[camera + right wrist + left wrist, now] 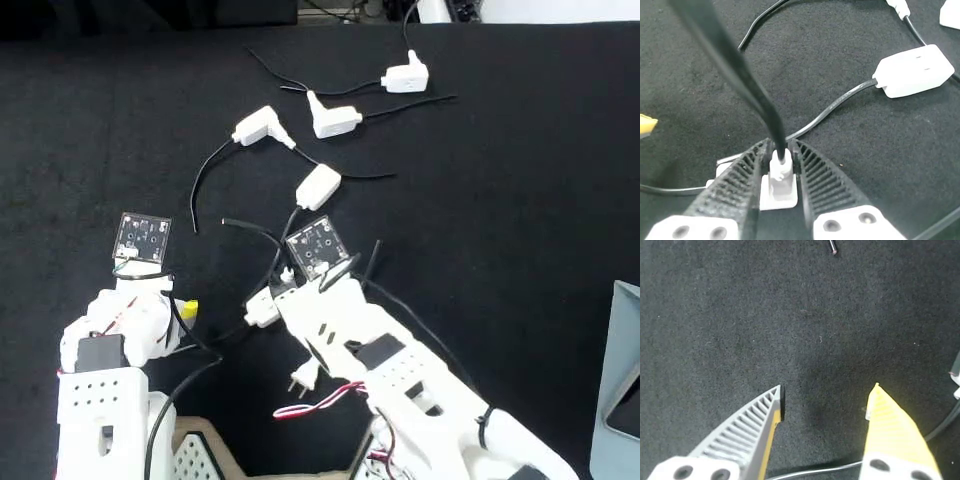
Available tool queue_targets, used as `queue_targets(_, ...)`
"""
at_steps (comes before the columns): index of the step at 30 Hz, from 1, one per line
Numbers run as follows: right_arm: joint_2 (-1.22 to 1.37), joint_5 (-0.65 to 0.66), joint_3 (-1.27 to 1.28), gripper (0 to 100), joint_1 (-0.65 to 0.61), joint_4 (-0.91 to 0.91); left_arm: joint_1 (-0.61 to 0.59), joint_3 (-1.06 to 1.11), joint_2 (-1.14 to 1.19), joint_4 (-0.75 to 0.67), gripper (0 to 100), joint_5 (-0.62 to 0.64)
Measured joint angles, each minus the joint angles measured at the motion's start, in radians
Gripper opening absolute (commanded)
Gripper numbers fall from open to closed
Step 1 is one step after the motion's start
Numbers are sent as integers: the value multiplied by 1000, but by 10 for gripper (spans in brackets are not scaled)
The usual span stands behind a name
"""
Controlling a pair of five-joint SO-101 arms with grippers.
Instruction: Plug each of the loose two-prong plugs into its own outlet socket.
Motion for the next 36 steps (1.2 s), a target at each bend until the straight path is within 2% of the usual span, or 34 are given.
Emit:
queue_targets(10, 25, -5, 0, 11, 0, -3, 0, 0, 0, 0, 274, 0)
queue_targets(16, 124, -5, -34, 11, 0, -5, 0, 0, 0, 0, 274, 0)
queue_targets(25, 160, 28, -123, 21, 0, 121, 0, 0, 0, 0, 274, 0)
queue_targets(31, 101, 28, -173, 190, -2, 249, 0, 0, 0, 0, 274, 0)
queue_targets(36, -31, 28, -230, 165, -2, 417, 0, 0, 0, 0, 274, 0)
